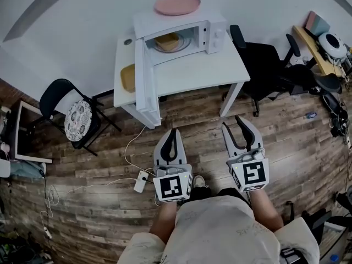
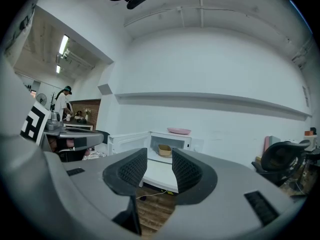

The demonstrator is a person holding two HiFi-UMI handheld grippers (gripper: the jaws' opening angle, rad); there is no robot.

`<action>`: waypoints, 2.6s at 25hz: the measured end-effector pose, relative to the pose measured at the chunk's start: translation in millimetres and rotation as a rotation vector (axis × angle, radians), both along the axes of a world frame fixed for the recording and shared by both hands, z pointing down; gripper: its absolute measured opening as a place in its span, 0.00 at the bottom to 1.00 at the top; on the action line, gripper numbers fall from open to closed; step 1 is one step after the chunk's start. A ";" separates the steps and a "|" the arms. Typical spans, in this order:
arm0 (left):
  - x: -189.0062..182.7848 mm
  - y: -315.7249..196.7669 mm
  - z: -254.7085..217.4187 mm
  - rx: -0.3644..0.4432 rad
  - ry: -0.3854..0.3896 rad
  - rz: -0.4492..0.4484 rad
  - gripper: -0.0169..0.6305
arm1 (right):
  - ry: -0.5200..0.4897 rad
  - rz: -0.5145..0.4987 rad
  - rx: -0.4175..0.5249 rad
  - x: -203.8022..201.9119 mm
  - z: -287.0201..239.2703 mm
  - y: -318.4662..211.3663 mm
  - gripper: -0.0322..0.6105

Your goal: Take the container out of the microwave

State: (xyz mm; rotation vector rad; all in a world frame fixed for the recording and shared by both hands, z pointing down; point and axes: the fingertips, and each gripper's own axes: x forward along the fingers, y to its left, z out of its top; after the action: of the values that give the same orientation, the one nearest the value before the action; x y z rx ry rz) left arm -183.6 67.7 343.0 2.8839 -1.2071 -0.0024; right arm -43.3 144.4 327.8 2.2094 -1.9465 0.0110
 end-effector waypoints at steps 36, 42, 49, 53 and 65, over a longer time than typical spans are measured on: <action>147.3 -153.9 -11.1 0.032 -0.051 -0.106 0.04 | -0.060 -0.074 0.042 169.8 -1.0 -167.0 0.32; 174.8 -178.7 -13.2 0.038 -0.076 -0.160 0.04 | -0.082 -0.124 0.046 201.5 1.0 -199.4 0.32; 209.0 -205.9 -13.5 0.043 -0.094 -0.212 0.04 | -0.100 -0.180 0.048 237.7 5.0 -237.0 0.32; 221.2 -219.7 -13.0 0.050 -0.111 -0.245 0.04 | -0.115 -0.215 0.049 252.4 8.8 -256.8 0.32; 199.1 -245.7 -25.2 0.075 -0.130 -0.395 0.04 | -0.126 -0.364 0.066 240.4 6.1 -304.6 0.31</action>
State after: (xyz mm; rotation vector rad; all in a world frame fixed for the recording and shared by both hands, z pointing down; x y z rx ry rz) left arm 15.5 -178.0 317.9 2.6863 -1.8161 0.1399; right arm 197.2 -160.2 333.9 1.8987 -2.4226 0.0341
